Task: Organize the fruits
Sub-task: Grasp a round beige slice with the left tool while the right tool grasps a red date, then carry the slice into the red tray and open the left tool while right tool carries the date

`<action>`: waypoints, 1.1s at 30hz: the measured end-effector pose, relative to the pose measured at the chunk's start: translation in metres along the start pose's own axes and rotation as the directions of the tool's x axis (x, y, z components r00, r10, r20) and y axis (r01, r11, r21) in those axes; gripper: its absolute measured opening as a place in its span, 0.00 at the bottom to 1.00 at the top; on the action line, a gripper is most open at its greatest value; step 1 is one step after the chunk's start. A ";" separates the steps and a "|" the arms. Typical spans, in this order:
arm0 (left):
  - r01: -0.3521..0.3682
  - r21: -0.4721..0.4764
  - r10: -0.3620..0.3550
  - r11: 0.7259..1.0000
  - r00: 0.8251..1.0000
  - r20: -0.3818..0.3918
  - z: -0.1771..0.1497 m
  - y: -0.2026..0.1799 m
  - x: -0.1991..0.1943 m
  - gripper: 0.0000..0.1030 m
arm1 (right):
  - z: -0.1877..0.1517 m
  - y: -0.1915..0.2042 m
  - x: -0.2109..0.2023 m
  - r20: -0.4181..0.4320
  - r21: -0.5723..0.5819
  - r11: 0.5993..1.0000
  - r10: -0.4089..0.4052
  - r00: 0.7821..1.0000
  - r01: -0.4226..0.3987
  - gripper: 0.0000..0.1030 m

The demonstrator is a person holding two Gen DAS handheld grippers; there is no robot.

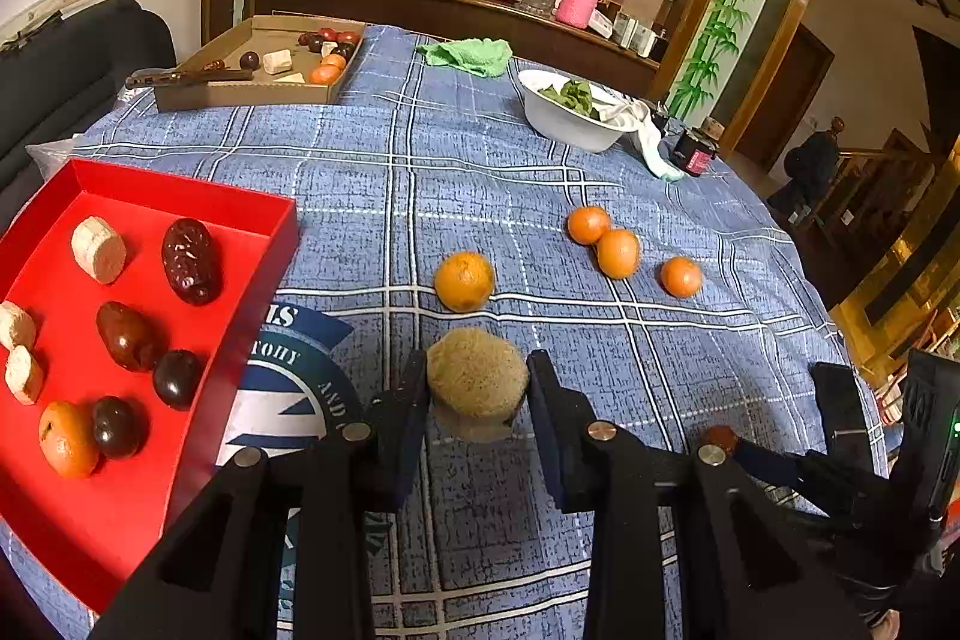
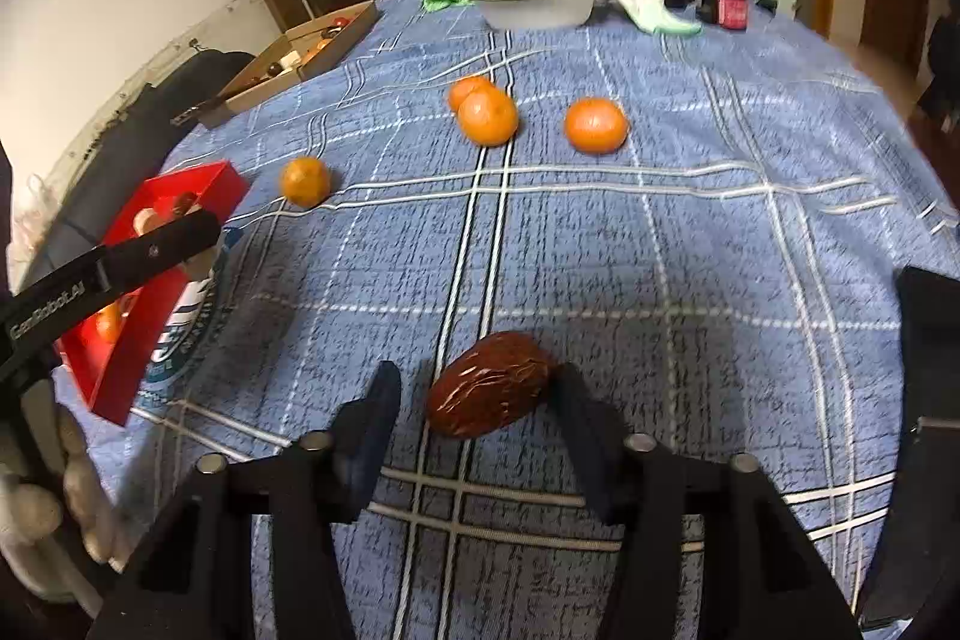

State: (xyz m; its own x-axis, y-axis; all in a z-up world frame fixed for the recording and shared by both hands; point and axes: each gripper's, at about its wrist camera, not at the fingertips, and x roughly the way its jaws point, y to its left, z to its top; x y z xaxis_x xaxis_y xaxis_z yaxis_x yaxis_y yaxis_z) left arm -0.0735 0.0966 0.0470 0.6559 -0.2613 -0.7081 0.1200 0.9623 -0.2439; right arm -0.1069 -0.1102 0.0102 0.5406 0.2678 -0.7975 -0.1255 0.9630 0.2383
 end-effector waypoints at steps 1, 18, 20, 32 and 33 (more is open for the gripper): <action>0.001 0.000 -0.001 1.000 1.000 -0.001 -0.001 0.000 0.000 0.30 | 0.000 0.000 0.000 0.000 0.002 1.000 0.003 1.000 -0.003 0.40; -0.071 -0.139 0.082 0.988 0.994 0.079 0.007 0.071 -0.047 0.30 | 0.023 0.071 -0.026 0.062 -0.144 0.984 0.118 0.991 -0.108 0.32; -0.094 -0.167 0.110 0.981 0.990 0.086 0.006 0.088 -0.055 0.30 | 0.026 0.087 -0.024 0.060 -0.170 0.977 0.140 0.988 -0.128 0.32; -0.219 -0.290 0.257 0.931 0.961 0.100 -0.004 0.168 -0.090 0.30 | 0.038 0.188 -0.002 -0.004 -0.311 0.915 0.271 0.963 -0.258 0.32; -0.230 -0.295 0.269 0.927 0.958 0.098 -0.005 0.171 -0.090 0.30 | 0.039 0.196 0.000 -0.012 -0.319 0.910 0.278 0.961 -0.267 0.32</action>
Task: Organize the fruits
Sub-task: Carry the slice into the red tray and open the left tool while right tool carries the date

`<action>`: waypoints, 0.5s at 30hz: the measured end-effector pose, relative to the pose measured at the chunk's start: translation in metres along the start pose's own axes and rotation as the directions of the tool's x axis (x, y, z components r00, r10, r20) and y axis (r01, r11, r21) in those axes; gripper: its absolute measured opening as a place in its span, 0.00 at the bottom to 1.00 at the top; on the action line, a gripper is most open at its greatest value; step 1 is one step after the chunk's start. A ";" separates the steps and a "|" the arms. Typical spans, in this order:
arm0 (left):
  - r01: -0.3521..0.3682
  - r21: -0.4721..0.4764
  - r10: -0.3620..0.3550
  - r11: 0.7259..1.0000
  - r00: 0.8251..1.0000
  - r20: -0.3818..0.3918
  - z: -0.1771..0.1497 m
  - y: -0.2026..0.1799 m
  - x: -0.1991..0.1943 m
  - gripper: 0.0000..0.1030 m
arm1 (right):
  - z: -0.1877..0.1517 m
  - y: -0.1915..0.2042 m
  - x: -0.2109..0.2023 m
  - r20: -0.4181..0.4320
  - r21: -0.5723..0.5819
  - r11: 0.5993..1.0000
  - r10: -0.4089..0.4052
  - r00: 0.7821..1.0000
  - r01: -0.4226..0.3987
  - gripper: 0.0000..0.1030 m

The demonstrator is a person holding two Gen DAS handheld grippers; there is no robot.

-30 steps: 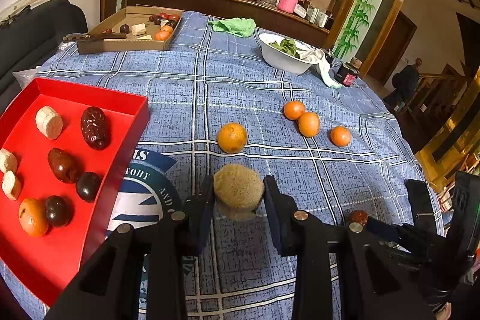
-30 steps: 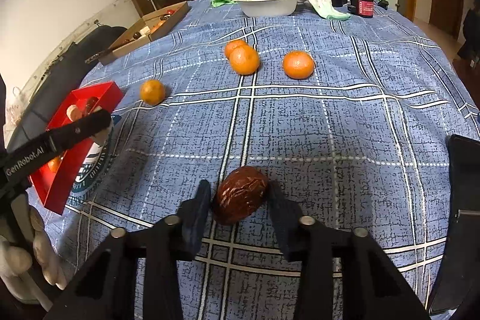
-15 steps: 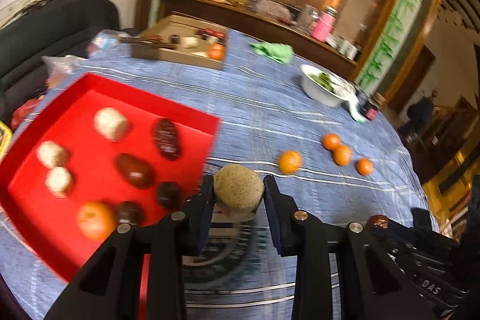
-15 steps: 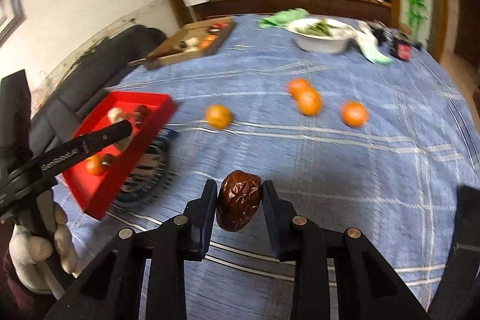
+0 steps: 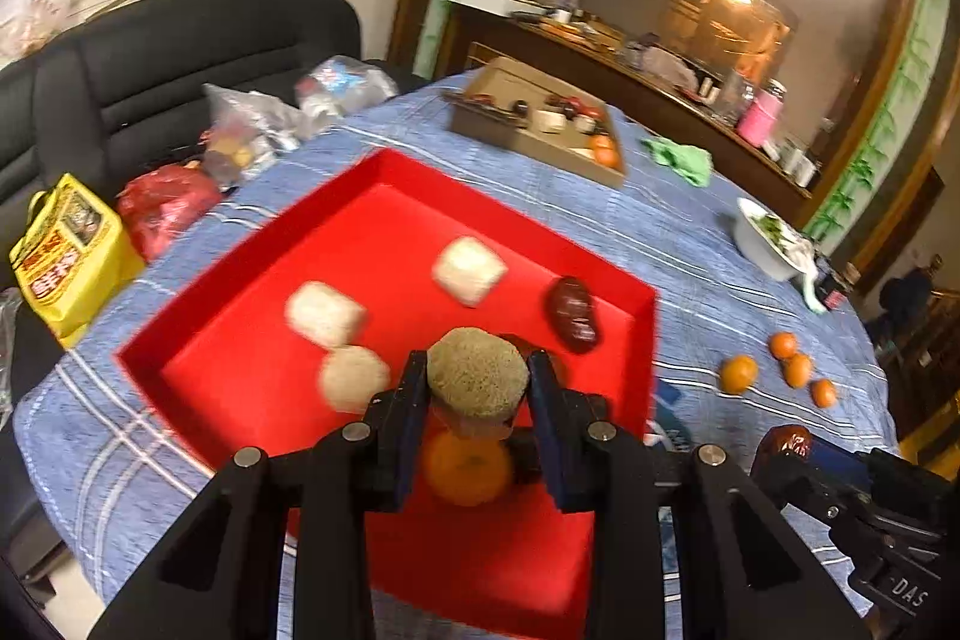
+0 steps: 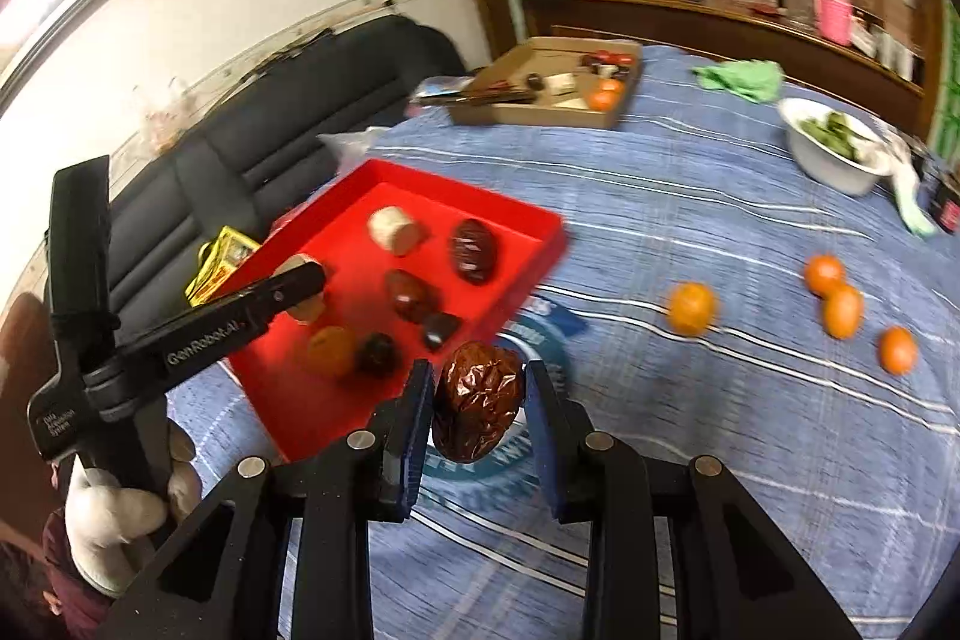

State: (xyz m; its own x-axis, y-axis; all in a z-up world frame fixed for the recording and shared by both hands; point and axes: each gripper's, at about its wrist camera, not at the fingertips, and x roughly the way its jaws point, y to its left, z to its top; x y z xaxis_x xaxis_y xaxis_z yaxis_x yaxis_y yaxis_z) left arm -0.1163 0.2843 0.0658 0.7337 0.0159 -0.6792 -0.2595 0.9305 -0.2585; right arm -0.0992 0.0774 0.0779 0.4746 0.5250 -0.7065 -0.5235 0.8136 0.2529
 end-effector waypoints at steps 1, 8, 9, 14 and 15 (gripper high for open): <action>-0.012 -0.003 0.012 1.000 1.000 0.002 0.000 0.004 0.000 0.30 | 0.001 0.006 0.005 -0.008 -0.008 1.000 0.013 1.000 -0.013 0.33; -0.089 -0.017 0.089 0.996 0.996 0.001 0.002 0.027 0.007 0.31 | 0.007 0.039 0.039 -0.062 -0.033 0.996 0.084 0.995 -0.086 0.33; -0.096 -0.017 0.096 0.995 0.995 -0.001 0.002 0.030 0.008 0.31 | 0.007 0.043 0.044 -0.071 -0.039 0.995 0.088 0.994 -0.091 0.33; -0.128 -0.025 0.128 0.991 0.992 -0.014 0.000 0.040 0.017 0.31 | 0.004 0.060 0.068 -0.115 -0.081 0.991 0.095 0.989 -0.105 0.33; -0.134 -0.025 0.134 0.991 0.991 -0.014 0.000 0.041 0.017 0.31 | 0.003 0.063 0.072 -0.123 -0.086 0.991 0.094 0.988 -0.105 0.33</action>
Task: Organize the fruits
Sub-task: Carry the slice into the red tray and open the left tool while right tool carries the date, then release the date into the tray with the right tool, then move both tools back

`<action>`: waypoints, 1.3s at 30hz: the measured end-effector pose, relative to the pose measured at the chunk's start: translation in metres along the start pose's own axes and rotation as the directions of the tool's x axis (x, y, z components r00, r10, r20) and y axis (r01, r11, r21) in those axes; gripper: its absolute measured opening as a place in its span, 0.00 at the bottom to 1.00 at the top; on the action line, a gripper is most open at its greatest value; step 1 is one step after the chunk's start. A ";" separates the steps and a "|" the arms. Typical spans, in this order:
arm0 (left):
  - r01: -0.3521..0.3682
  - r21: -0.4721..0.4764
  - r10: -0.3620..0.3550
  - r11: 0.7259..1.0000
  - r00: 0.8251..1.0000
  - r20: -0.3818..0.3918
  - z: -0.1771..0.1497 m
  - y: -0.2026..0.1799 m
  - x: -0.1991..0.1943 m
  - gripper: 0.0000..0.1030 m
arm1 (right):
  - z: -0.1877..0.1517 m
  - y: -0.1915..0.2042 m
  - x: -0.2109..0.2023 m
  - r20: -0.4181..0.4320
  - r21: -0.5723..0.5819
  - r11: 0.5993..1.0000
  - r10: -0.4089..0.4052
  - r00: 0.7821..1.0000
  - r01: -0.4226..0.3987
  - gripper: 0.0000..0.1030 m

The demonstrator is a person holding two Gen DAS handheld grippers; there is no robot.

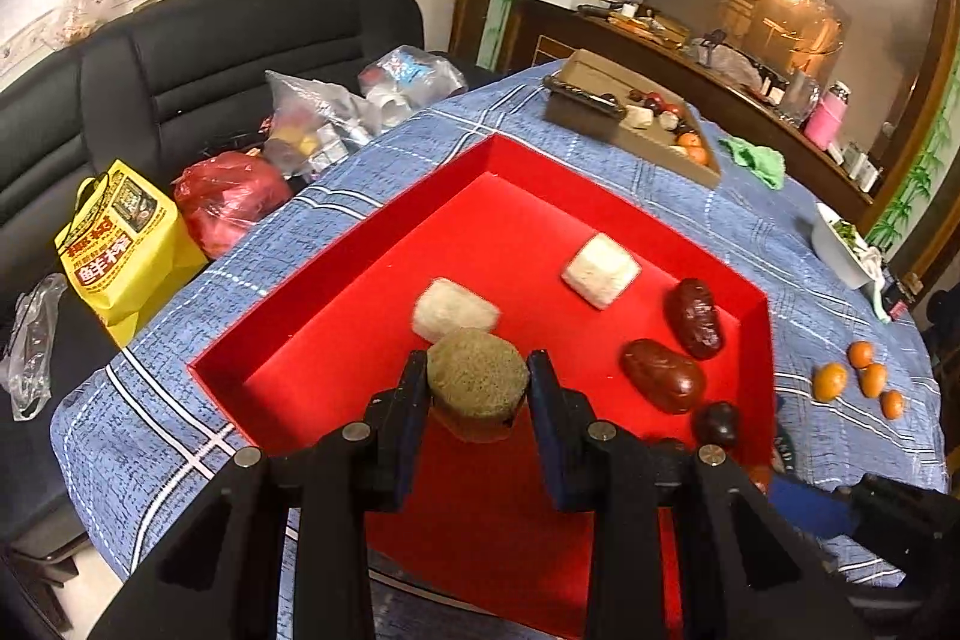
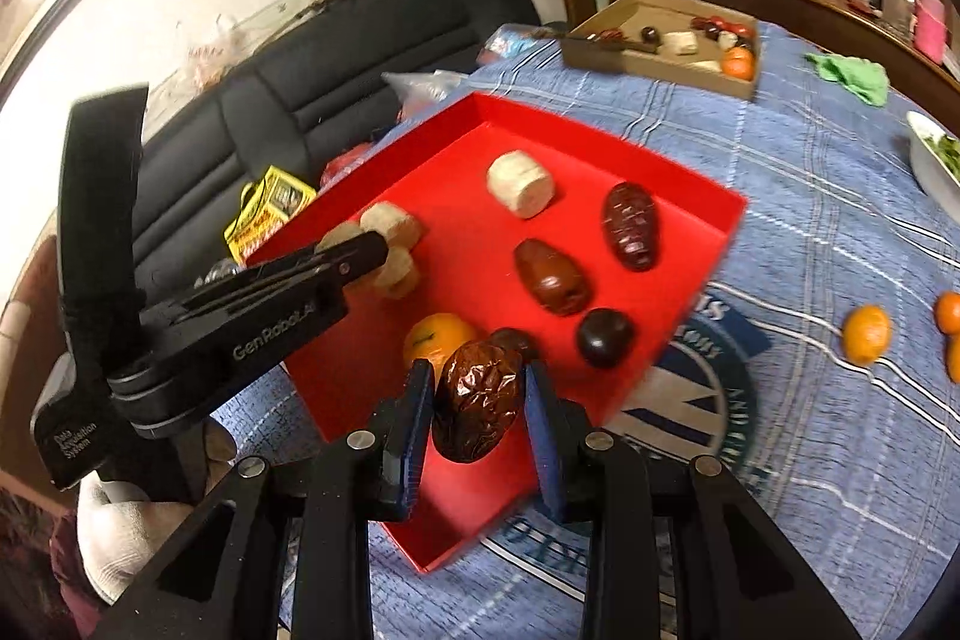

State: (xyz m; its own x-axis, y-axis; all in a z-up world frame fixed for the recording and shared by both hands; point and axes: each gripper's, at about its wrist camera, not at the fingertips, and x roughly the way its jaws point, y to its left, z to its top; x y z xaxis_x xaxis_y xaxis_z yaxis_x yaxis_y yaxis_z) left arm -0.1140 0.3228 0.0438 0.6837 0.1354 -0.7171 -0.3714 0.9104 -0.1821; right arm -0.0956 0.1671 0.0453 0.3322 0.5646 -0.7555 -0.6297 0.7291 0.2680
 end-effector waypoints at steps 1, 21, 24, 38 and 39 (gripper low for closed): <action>-0.004 -0.001 0.004 1.000 1.000 0.001 0.000 0.001 0.001 0.31 | 0.000 0.002 0.006 -0.010 -0.006 1.000 -0.002 1.000 0.002 0.33; -0.050 0.032 0.047 0.998 0.995 0.086 0.006 -0.003 -0.015 0.56 | 0.001 0.012 0.027 -0.012 -0.052 0.998 -0.031 0.999 0.030 0.41; -0.057 0.041 0.053 0.998 0.994 0.096 0.006 -0.006 -0.019 0.57 | 0.000 0.013 0.022 0.001 -0.054 0.998 -0.029 1.000 0.029 0.47; -0.074 0.106 0.059 0.992 0.988 0.143 0.005 -0.036 -0.040 0.65 | -0.007 0.000 -0.008 0.053 -0.020 0.999 -0.026 0.998 0.027 0.55; -0.074 0.111 0.058 0.991 0.988 0.144 0.004 -0.039 -0.041 0.65 | -0.009 -0.001 -0.009 0.056 -0.015 1.000 -0.027 0.998 0.028 0.55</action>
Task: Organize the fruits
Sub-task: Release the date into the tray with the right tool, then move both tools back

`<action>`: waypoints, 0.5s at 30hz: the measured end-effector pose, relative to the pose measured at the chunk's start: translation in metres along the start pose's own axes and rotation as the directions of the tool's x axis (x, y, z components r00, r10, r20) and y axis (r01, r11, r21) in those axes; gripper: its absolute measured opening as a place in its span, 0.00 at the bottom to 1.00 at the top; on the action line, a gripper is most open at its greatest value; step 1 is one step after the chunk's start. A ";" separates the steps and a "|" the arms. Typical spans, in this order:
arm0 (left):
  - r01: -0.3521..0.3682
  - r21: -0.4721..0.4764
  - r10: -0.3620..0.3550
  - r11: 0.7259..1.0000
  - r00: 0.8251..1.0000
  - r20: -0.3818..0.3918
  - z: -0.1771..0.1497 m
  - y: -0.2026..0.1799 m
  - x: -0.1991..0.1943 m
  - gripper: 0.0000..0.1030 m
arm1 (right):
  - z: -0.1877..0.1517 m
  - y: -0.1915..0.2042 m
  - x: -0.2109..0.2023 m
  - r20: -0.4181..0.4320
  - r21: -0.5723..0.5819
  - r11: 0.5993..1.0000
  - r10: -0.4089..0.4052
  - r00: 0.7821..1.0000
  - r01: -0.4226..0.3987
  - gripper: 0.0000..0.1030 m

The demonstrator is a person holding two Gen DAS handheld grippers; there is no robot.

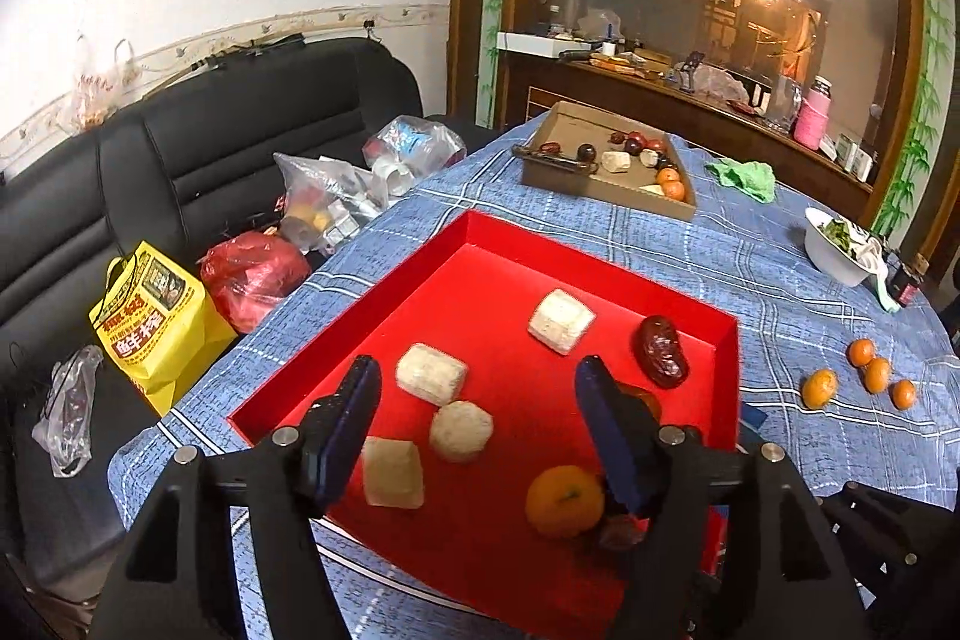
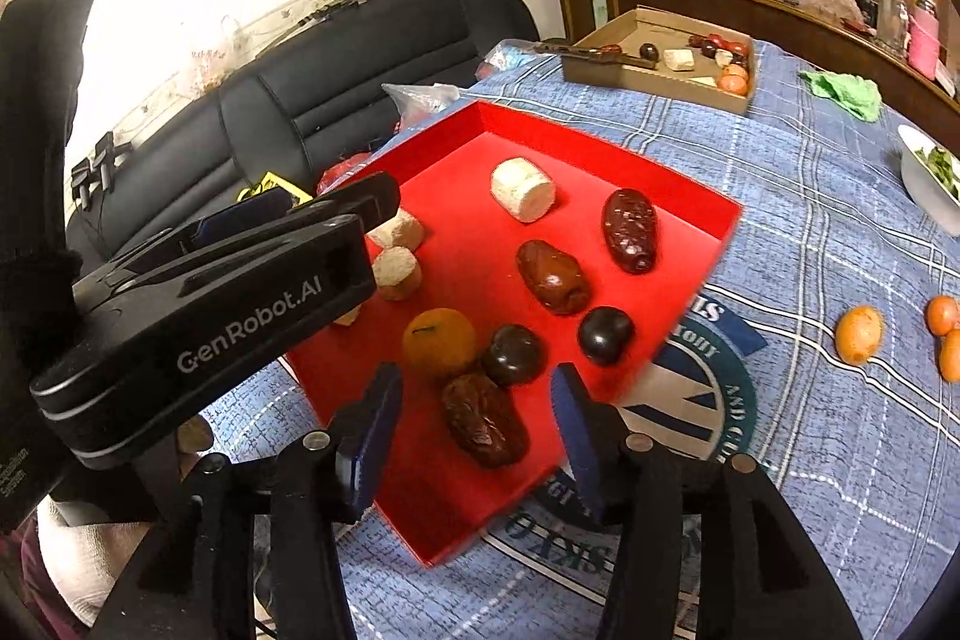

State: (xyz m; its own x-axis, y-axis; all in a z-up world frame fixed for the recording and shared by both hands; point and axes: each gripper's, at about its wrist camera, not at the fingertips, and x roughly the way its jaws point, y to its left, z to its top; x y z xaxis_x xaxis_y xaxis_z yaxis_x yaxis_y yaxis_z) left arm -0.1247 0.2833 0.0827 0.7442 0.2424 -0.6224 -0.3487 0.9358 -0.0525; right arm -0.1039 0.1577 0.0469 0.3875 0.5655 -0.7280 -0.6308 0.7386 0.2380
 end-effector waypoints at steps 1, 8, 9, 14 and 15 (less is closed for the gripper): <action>0.000 0.007 0.000 1.000 1.000 0.002 0.000 -0.003 -0.001 0.65 | -0.001 -0.003 -0.002 0.003 0.007 1.000 0.000 1.000 0.000 0.55; 0.004 0.050 -0.005 0.999 1.000 0.012 0.002 -0.025 -0.010 0.70 | -0.009 -0.019 -0.016 0.024 0.045 0.999 -0.007 1.000 0.006 0.56; 0.006 0.057 -0.007 0.998 1.000 0.012 0.002 -0.028 -0.011 0.70 | -0.010 -0.022 -0.019 0.028 0.052 0.999 -0.009 1.000 0.008 0.56; 0.021 0.104 -0.023 0.994 1.000 0.014 0.002 -0.053 -0.017 0.70 | -0.019 -0.048 -0.035 0.050 0.104 0.994 -0.027 0.998 0.022 0.60; 0.025 0.111 -0.027 0.993 1.000 0.013 0.002 -0.057 -0.018 0.70 | -0.022 -0.055 -0.038 0.053 0.117 0.993 -0.032 0.998 0.025 0.60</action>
State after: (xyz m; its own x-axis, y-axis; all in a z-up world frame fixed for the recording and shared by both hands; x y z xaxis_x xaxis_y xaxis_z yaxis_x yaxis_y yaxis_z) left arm -0.1175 0.2260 0.0984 0.7609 0.2204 -0.6103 -0.2640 0.9643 0.0191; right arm -0.0987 0.0879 0.0478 0.4425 0.5604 -0.7001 -0.5376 0.7906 0.2930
